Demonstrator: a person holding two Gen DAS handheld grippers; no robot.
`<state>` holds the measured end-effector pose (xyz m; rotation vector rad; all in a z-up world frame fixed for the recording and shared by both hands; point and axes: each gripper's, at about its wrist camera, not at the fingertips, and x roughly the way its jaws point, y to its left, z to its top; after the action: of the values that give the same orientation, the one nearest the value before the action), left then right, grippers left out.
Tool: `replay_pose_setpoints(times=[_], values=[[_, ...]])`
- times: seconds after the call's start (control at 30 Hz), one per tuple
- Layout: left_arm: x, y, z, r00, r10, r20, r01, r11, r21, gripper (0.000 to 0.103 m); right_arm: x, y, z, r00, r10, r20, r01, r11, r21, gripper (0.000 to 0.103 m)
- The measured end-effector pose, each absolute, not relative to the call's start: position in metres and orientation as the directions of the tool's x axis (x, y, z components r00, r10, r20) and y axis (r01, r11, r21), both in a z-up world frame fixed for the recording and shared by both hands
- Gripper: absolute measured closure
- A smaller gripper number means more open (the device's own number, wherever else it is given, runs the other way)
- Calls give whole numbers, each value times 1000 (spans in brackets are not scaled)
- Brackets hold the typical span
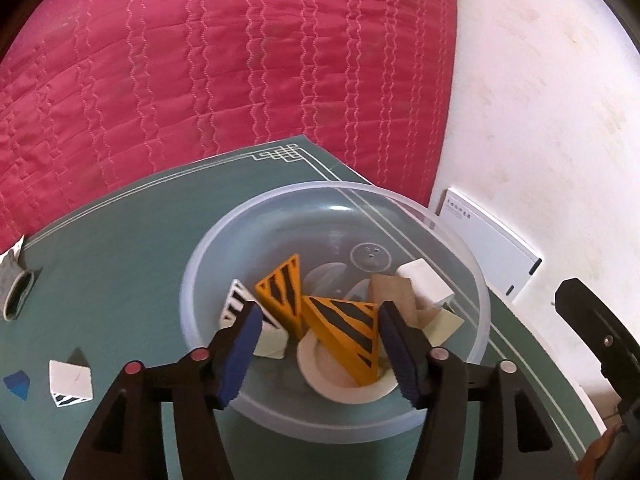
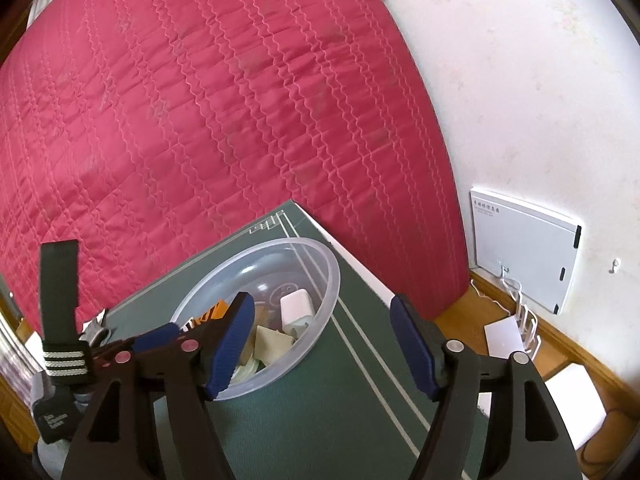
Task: Organize rigid objects
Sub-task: 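Carry the orange striped triangle into the clear bowl and open the left tool, then move the left tool to the blue wedge and grasp it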
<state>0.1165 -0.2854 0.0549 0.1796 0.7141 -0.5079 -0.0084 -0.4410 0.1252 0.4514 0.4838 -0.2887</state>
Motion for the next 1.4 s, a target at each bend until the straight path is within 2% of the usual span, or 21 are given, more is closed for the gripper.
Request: replay_pose_setpoints(times=[0.13,0.3,0.53,1.0,1.17,1.4], values=[[114,-276,57,654,-374,-657,485,874,-15,30,-7,-440,125,846,-159,-509,369,863,344,31],[112,-264,57,664,-361,-654,460,887,-22,26,-6,-438,123,842,-157,-515,367,867,337,31],[110,-253,53,674,-336,-658,433,901,-17,24,-5,-438,121,841,-151,-519,364,868,337,25],[106,-216,53,704,-280,-653,360,933,-12,21,2,-428,115,835,-108,-540,320,893,317,24],[110,-197,51,711,-249,-658,318,948,-16,21,7,-422,113,835,-60,-547,274,908,318,18],[108,-173,53,742,-172,-648,250,968,30,19,7,-422,109,828,-52,-558,277,904,327,16]])
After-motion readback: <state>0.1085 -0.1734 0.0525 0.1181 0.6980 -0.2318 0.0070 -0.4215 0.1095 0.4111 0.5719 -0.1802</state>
